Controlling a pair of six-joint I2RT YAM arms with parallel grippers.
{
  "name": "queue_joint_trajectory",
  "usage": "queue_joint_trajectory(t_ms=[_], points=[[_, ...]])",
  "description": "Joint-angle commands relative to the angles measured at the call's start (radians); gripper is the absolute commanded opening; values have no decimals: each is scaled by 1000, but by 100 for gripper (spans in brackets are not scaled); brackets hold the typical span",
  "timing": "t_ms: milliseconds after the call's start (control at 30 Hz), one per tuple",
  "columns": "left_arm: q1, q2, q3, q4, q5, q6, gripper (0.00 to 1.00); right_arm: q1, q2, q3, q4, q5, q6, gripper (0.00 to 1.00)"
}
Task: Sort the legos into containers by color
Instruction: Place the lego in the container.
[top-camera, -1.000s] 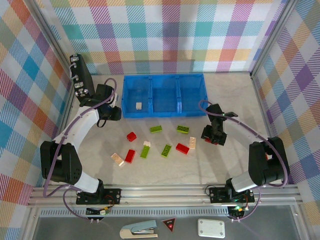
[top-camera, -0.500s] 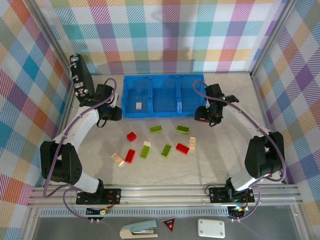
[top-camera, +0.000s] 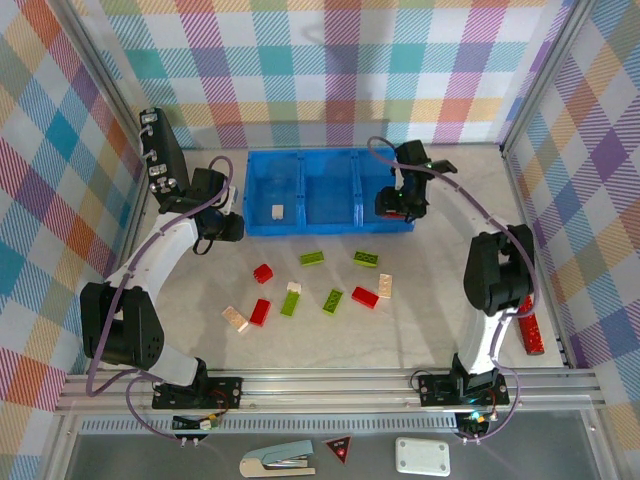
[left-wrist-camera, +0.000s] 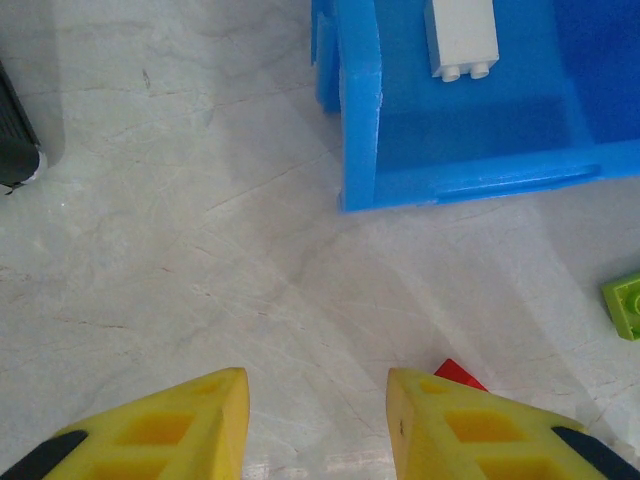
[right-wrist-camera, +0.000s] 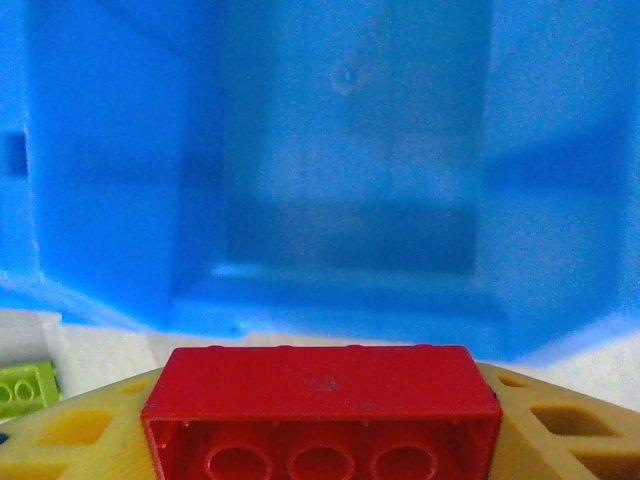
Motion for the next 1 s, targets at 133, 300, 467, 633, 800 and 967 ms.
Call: queue_joint_trajectory(t_ms=[133, 300, 467, 633, 800, 967], points=[[12, -43, -4, -5, -2, 11, 41, 12, 115, 144, -55, -11, -36, 62], [12, -48, -4, -5, -6, 12, 41, 16, 195, 219, -71, -11, -37, 62], [12, -45, -2, -9, -3, 12, 41, 21, 265, 278, -84, -11, -32, 62], [11, -44, -1, -10, -1, 13, 41, 24, 315, 303, -85, -6, -25, 62], [12, -42, -3, -10, -2, 12, 41, 26, 355, 321, -88, 10, -19, 62], [12, -42, -3, -11, -4, 12, 41, 28, 385, 324, -88, 26, -12, 62]])
